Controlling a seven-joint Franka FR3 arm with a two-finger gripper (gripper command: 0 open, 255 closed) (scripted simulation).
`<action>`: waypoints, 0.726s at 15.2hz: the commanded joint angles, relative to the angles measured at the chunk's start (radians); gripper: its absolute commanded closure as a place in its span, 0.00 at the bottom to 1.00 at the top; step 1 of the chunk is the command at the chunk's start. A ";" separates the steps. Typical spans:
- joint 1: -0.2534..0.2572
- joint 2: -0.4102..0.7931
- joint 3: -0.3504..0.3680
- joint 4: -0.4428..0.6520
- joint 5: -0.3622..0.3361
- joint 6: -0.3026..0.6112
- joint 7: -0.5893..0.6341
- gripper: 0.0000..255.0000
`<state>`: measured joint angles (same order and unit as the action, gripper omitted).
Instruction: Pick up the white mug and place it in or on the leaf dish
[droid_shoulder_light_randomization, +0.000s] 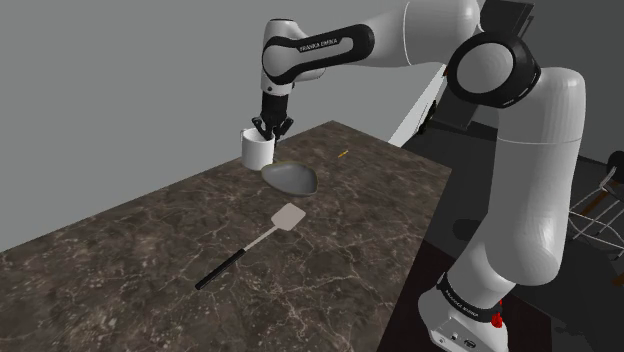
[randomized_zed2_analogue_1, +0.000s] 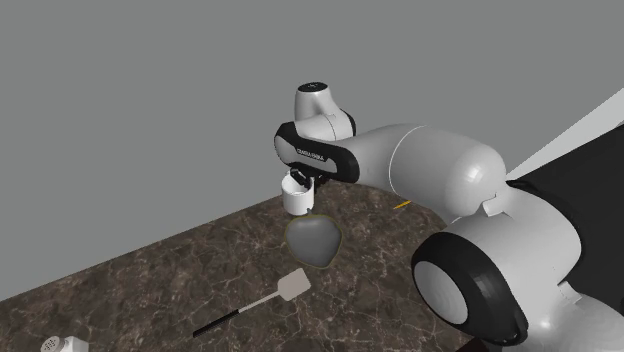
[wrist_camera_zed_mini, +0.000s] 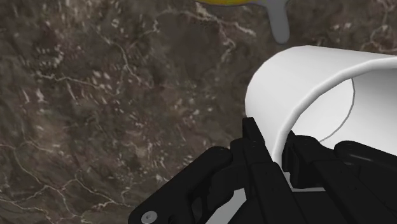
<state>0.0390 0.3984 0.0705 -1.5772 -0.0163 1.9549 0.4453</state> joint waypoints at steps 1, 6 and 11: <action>0.000 0.000 0.000 0.000 0.000 0.000 0.000 1.00; 0.000 -0.003 0.000 0.008 0.000 -0.012 0.000 1.00; 0.000 -0.017 0.001 0.056 0.001 -0.073 0.000 1.00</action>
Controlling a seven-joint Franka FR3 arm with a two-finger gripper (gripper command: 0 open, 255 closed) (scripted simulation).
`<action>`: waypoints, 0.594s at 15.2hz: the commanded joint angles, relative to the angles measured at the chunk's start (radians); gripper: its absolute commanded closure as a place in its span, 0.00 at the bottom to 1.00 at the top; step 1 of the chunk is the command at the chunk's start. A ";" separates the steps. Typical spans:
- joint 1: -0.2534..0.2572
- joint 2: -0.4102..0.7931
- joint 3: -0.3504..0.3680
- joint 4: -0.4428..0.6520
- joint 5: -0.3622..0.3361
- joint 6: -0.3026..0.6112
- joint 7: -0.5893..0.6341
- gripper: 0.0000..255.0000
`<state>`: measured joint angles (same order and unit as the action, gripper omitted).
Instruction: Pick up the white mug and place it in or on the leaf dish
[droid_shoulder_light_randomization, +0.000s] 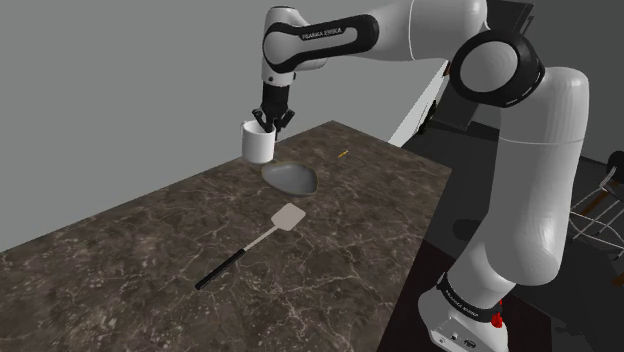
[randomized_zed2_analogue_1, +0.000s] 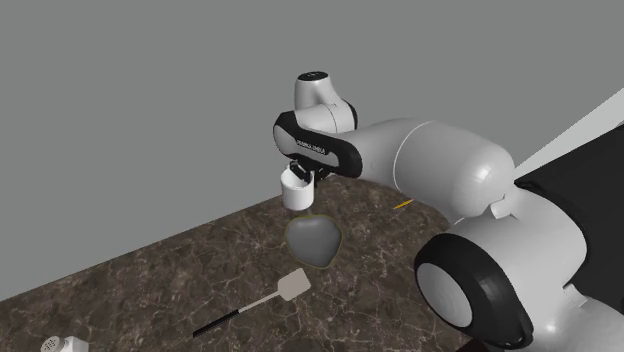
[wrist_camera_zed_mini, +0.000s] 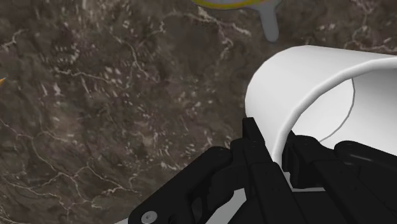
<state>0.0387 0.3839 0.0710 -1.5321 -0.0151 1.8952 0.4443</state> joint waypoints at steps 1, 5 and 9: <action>0.001 -0.005 0.000 0.021 0.000 -0.026 0.001 1.00; 0.001 -0.011 0.001 0.066 0.001 -0.077 0.001 1.00; 0.001 -0.013 0.001 0.116 0.001 -0.129 0.001 1.00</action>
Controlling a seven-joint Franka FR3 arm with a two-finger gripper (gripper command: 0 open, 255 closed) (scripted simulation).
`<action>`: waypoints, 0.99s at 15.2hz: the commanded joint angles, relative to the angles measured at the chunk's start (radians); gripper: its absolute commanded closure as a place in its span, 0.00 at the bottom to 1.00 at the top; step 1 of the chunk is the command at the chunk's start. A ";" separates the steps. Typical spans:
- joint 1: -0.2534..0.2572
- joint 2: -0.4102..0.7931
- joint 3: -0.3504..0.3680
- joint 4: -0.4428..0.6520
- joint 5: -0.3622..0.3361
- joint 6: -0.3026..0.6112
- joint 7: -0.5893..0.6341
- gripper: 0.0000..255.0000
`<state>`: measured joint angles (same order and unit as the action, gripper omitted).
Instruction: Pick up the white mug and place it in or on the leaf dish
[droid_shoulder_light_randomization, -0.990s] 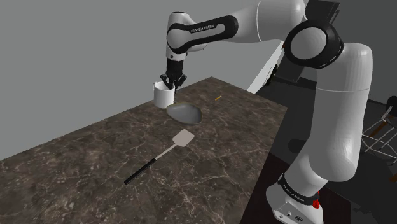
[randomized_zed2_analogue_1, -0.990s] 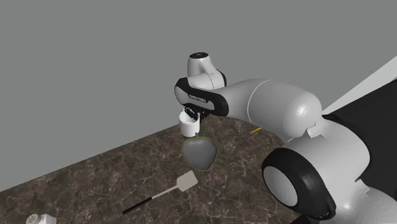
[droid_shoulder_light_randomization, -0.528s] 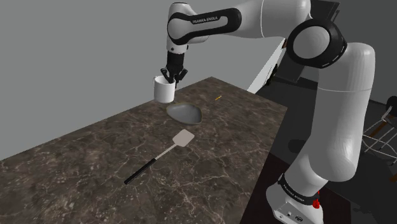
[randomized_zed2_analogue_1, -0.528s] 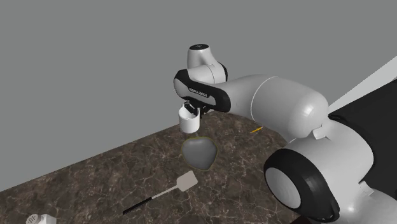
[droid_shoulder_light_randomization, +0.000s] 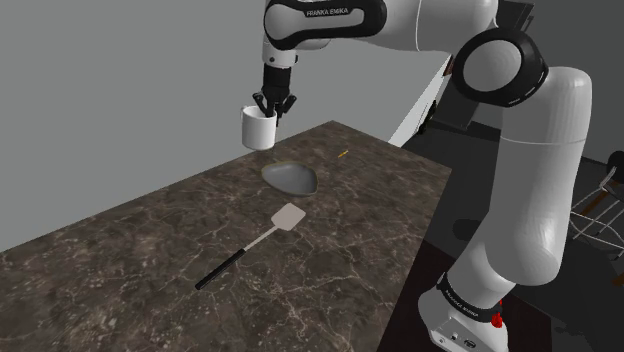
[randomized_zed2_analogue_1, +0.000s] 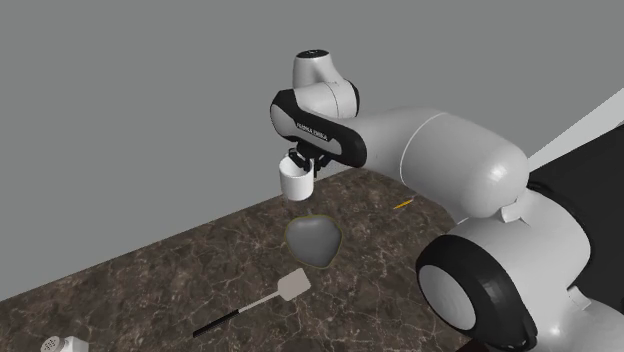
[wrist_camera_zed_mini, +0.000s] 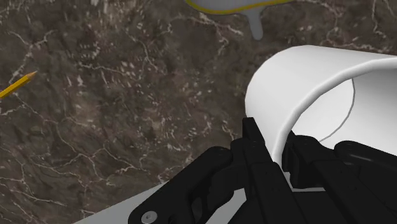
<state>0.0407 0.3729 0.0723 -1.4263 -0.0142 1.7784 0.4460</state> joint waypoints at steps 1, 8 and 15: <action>0.000 -0.002 0.000 0.024 0.000 -0.026 -0.001 1.00; 0.001 0.007 0.000 0.131 0.000 -0.124 0.000 1.00; 0.004 -0.312 0.011 -0.273 0.022 -0.038 0.015 1.00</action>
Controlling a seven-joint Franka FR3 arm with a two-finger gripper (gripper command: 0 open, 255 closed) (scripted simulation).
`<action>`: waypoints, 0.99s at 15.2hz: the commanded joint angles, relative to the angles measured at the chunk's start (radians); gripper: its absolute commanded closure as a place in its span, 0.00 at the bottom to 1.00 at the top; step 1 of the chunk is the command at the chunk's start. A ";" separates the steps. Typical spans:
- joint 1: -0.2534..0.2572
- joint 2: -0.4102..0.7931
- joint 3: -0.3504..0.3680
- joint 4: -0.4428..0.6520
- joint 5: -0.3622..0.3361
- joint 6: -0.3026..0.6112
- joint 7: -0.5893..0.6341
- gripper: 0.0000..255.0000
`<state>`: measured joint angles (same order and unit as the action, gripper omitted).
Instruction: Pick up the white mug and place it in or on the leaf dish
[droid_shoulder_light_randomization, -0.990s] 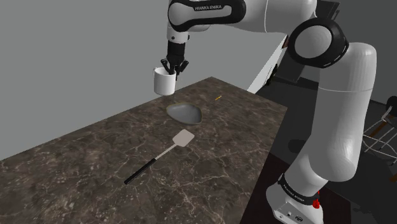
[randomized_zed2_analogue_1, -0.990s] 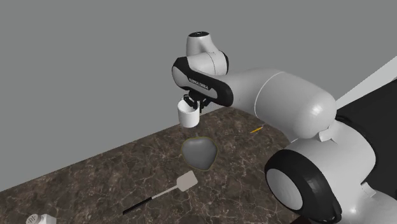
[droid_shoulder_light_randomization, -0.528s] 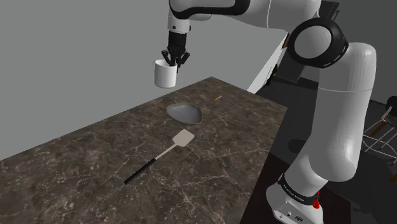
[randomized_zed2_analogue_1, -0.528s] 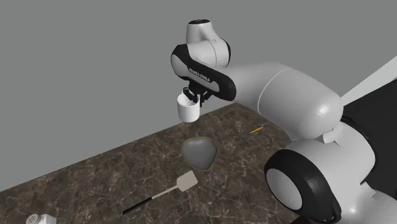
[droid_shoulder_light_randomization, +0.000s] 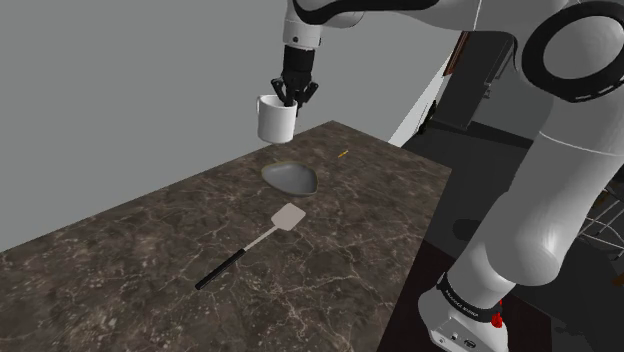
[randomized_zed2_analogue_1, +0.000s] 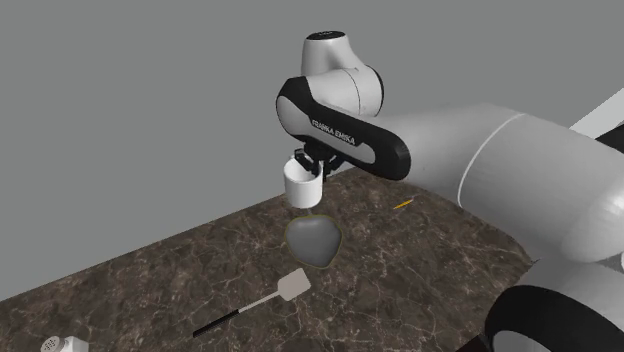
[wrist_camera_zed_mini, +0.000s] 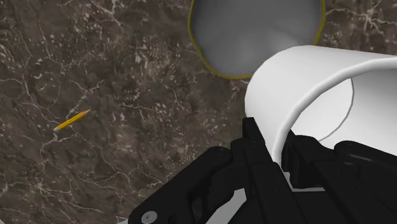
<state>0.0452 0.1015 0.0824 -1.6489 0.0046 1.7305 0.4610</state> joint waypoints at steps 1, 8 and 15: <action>0.001 -0.082 0.002 -0.097 0.007 0.015 0.002 1.00; 0.007 -0.217 0.007 -0.278 0.019 0.062 0.009 1.00; 0.007 -0.208 0.008 -0.363 0.019 0.156 0.008 1.00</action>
<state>0.0519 -0.1095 0.0897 -2.0025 0.0239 1.8731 0.4681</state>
